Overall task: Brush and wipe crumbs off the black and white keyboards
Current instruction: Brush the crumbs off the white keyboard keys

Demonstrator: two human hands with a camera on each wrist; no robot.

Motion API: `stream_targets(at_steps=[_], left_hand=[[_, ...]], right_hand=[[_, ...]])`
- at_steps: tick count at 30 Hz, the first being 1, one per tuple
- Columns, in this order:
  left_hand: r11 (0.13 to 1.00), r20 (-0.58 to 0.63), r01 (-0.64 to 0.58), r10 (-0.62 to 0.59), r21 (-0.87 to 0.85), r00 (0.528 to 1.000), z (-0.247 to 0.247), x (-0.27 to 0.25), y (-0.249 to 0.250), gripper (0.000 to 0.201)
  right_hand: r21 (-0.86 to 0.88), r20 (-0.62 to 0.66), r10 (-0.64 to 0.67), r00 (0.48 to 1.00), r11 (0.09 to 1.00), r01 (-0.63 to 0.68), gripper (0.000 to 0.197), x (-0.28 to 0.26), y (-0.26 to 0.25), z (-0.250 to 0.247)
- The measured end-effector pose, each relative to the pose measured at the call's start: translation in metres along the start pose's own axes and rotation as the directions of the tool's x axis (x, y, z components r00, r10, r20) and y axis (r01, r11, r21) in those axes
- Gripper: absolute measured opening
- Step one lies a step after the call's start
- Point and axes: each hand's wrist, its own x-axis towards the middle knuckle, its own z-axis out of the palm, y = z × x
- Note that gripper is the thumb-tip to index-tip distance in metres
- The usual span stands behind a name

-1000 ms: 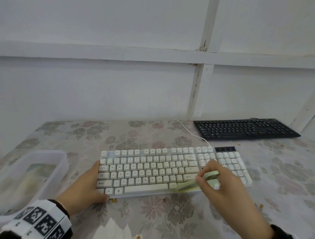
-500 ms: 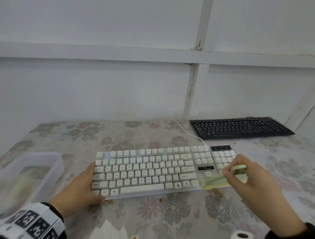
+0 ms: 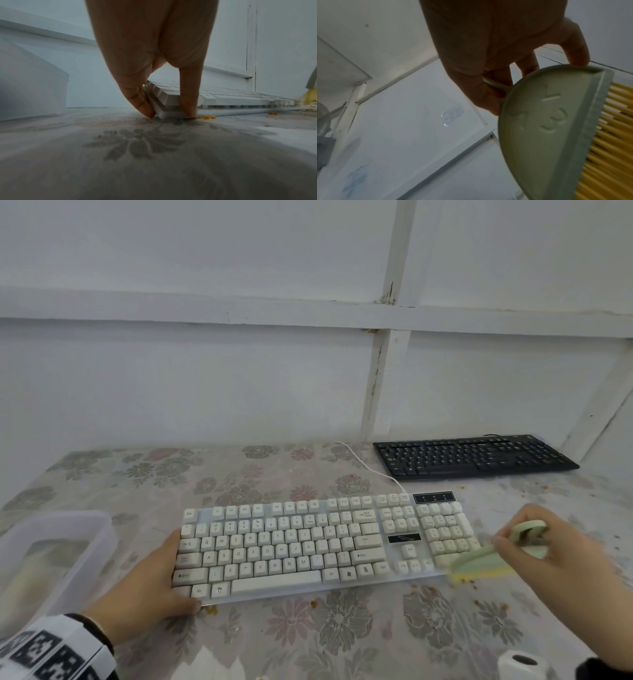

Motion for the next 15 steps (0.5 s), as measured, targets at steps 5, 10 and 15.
stream_targets(at_steps=[5, 10, 15], left_hand=[[1.0, -0.009, -0.013, 0.013, -0.008, 1.0, -0.001, 0.002, -0.005, 0.093], [0.999, -0.008, -0.015, 0.014, -0.038, 1.0, -0.001, 0.003, -0.005, 0.091], [0.999, -0.018, 0.006, -0.007, -0.045, 1.0, 0.0, 0.005, -0.008, 0.09]], right_hand=[[0.132, 0.068, -0.077, 0.995, 0.989, 0.067, 0.014, -0.004, -0.013, 0.016], [0.026, 0.037, -0.026, 0.999, 0.999, 0.025, 0.025, 0.003, 0.011, 0.014], [0.016, -0.062, -0.033, 0.998, 0.999, 0.034, 0.029, 0.006, 0.02, -0.007]])
